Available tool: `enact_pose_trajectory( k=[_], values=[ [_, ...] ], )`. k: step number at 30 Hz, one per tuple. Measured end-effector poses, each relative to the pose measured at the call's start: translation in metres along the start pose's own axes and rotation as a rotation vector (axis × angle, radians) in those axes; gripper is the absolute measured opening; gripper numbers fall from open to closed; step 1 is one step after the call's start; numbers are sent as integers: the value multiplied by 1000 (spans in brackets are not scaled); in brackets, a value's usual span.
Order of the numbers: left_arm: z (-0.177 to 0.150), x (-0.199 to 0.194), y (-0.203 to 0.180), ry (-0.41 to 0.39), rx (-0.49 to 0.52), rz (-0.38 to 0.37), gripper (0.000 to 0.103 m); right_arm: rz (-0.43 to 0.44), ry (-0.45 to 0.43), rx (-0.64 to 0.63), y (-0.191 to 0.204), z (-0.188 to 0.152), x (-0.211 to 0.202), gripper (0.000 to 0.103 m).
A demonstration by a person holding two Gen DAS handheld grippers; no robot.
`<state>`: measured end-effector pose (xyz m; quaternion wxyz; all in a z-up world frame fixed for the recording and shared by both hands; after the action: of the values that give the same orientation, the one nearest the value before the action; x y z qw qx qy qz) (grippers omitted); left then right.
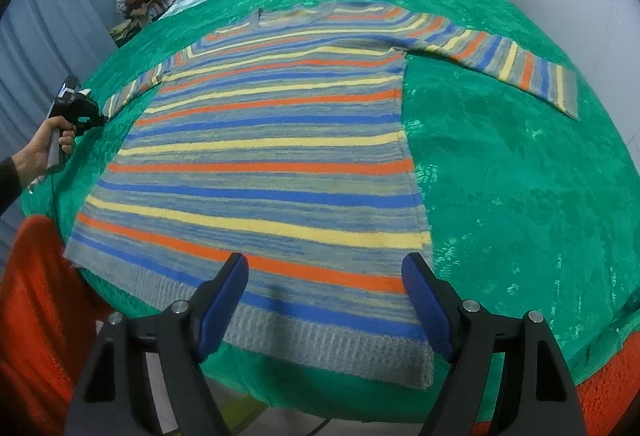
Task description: Fold small clothes
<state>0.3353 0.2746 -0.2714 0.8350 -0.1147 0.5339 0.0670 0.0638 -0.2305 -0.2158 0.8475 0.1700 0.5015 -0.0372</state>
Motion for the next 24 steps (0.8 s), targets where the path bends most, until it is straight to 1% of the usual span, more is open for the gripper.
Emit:
enact_pose_trajectory(
  k=[1,2,3,4,5,6,7,9,11,13,15,16,18,20,21,22,24],
  values=[
    [0,2,0,-2,-1,0,8,1,-4,5,-1,1,-1,79],
    [-1,2,0,-8,-3,-5,9,2,-6,13,-3,1,-2,79],
    [-2,-1,-2,-19,-8,-21,15,2,-6,22,-4,2,-2,79],
    [-4,-5,-3,-25,-11,-44,26,3,-6,28,-5,2,-2,79],
    [-9,-10,-5,-27,-6,-57,34,3,-7,33,-6,3,-2,79],
    [-15,-17,-5,-31,7,-60,53,3,-10,38,-7,4,-2,79],
    [-19,-26,-9,-46,33,-47,71,3,-16,42,-7,4,-3,79],
    [-30,-49,-18,-104,92,-2,83,1,-23,45,-6,6,-4,79],
    [-45,-65,-34,-138,149,-15,87,-3,-26,51,-8,6,-4,79],
    [-67,-75,-53,-147,208,-50,90,-5,-24,61,-10,6,-4,79],
    [-87,-75,-75,-149,283,-74,95,-10,-24,77,-14,7,-3,79],
    [-95,-71,-86,-144,334,-70,95,-11,-26,84,-15,8,-3,79],
    [-103,-60,-106,-145,465,-32,95,-14,-28,90,-16,8,-4,79],
    [-106,-56,-117,-170,550,-14,95,-15,-27,87,-15,8,-5,79],
    [-104,-49,-124,-171,589,-7,96,-17,-27,85,-14,7,-5,79],
    [-104,-42,-127,-158,604,-1,101,-17,-28,84,-14,7,-6,79],
    [-106,-28,-128,-123,614,12,103,-12,-29,92,-14,6,-6,79]
  ],
)
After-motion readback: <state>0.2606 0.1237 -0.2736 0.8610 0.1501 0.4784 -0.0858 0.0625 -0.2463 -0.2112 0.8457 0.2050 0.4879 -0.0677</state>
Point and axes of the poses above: each gripper's, at about its wrist camera, not at the fingertips, and x roughly the way its jaws point, y to its left, z to its top, the point moved 10 cm from there along x, roughly the way its jaws point, and after that the axes turned 15 degrees about x, right-handed, at the moved point
